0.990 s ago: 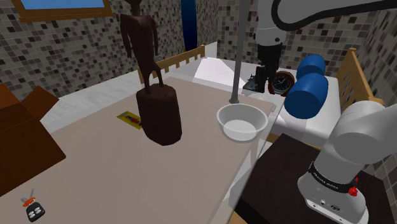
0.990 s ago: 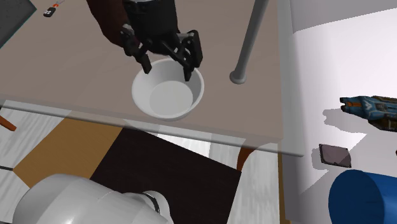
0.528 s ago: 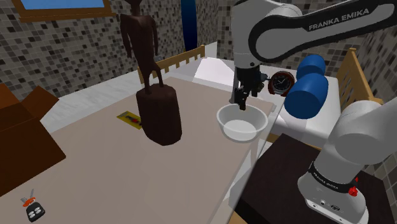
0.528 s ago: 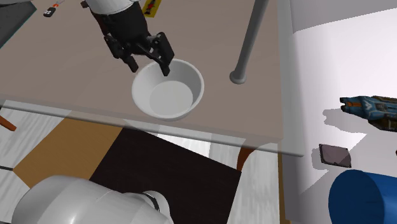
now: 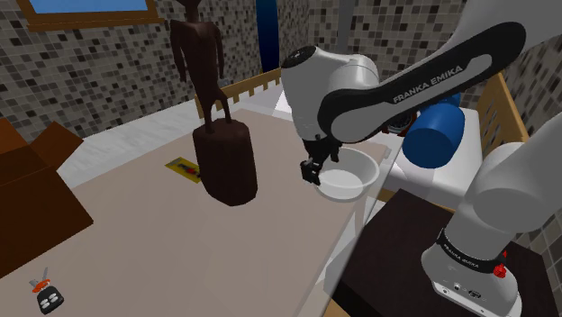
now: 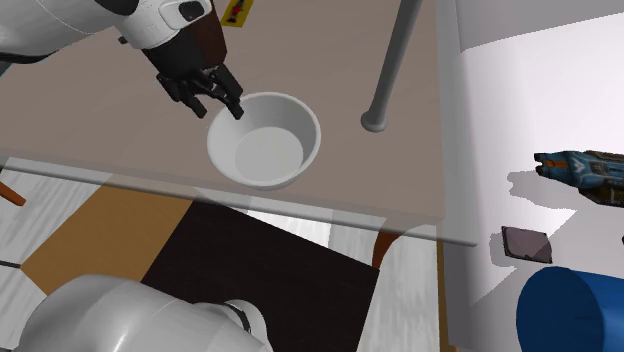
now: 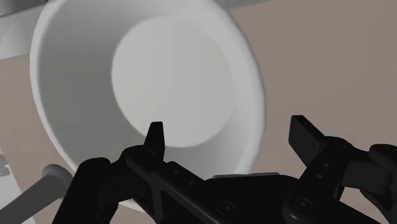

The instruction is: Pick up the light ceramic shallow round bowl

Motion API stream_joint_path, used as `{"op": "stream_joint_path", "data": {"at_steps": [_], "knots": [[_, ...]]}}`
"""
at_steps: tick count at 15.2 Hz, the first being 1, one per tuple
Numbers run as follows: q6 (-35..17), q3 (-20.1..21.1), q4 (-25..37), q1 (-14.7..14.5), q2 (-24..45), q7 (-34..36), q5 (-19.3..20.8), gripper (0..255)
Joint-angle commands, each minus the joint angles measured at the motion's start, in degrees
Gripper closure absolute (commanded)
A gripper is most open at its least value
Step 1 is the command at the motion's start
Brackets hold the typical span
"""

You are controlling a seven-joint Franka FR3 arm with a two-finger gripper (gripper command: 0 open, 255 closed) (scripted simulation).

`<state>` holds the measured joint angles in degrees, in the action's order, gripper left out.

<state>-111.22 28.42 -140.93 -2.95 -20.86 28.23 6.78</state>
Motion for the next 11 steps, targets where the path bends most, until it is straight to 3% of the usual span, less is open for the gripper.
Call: {"op": "stream_joint_path", "data": {"at_steps": [1,9,10,11], "knots": [[-1.7,1.7,0.5,0.5,2.9,2.8,1.6,0],[-6.9,2.6,-2.1,1.0,6.2,5.4,3.3,0],[-7.0,2.7,-2.0,1.1,6.4,5.6,3.4,255],[-7.0,2.6,-2.0,1.1,6.4,5.5,3.4,255]]}}
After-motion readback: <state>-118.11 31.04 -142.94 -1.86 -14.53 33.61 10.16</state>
